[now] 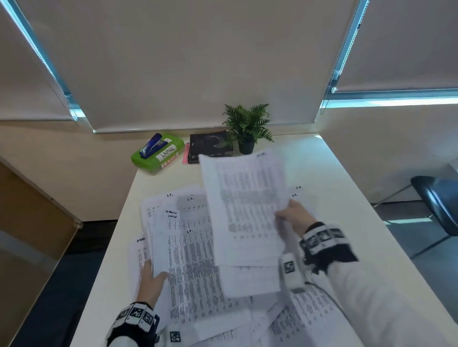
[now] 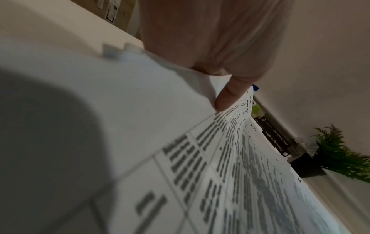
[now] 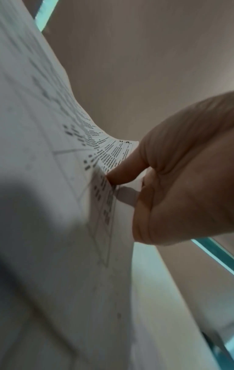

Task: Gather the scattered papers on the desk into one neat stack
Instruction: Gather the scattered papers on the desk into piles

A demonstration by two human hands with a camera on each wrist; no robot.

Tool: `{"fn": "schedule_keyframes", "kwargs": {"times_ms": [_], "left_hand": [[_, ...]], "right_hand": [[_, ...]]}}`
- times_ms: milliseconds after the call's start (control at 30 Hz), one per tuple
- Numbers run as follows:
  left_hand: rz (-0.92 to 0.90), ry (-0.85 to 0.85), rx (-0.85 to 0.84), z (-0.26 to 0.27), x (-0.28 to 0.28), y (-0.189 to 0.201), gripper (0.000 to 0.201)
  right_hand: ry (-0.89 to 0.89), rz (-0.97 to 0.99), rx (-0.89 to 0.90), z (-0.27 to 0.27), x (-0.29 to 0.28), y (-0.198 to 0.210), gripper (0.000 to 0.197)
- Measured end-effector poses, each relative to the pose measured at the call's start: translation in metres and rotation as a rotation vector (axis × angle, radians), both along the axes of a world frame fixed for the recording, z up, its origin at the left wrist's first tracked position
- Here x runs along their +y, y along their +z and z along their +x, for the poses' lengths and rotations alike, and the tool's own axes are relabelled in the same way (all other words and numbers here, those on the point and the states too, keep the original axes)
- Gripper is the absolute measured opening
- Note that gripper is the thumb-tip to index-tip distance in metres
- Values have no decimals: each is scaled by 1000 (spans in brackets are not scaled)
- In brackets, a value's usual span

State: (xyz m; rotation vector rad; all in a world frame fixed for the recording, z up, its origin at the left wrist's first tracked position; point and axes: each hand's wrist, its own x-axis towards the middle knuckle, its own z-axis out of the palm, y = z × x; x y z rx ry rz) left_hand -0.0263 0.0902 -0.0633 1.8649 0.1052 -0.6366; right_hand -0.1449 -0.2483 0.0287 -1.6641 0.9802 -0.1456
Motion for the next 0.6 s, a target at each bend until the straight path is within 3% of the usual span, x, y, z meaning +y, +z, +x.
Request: {"fn": "schedule_keyframes", "kwargs": {"times_ms": [67,133,200,300,367,500,600], "left_hand": [[-73,79,79,-1,-2,2,57],[-118,142,171,7,3,-15,85],[-152,126,224,13,6,-27,98],[-20,19,135,2,-10,-2,84],[83,-97,41,0,-15,-2,83],[33,-155,52,4,-20,5,81],[-87,-175,87,1,-34,15,82]], "right_hand": [[81,40,110,17,28,-30,48],[169,99,198,22,59,-54,61],[285,73,257,22,84,-74,60],[459,-65,282,15,96,-86,56],[497,-46,240,8,90,-80,57],[259,128,136,-10,63,-65,59],[178,296,95,-22,42,-53,94]]}}
